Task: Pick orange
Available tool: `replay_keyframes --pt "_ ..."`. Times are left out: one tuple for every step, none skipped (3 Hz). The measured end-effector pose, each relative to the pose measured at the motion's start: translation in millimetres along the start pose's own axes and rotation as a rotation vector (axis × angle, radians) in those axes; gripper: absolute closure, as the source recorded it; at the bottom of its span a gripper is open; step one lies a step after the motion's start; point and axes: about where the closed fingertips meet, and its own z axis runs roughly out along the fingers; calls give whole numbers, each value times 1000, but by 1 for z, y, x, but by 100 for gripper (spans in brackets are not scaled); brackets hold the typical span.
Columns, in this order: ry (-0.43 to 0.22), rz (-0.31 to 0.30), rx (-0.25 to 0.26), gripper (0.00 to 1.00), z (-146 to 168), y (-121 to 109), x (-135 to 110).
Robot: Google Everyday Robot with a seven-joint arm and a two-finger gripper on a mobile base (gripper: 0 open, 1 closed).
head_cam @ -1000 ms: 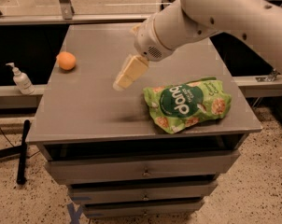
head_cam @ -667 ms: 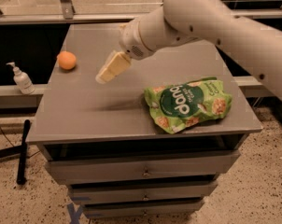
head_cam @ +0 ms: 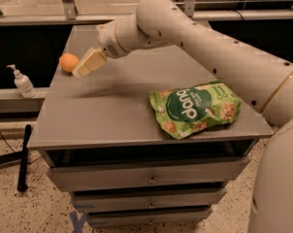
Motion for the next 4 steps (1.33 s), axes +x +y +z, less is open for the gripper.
replay_keyframes --pt "-31 30 -35 0 39 -1 0" --pt "-45 55 -66 0 67 2 3" --pt "-55 77 -93 18 85 6 6" --pt "-65 97 -114 42 98 11 9"
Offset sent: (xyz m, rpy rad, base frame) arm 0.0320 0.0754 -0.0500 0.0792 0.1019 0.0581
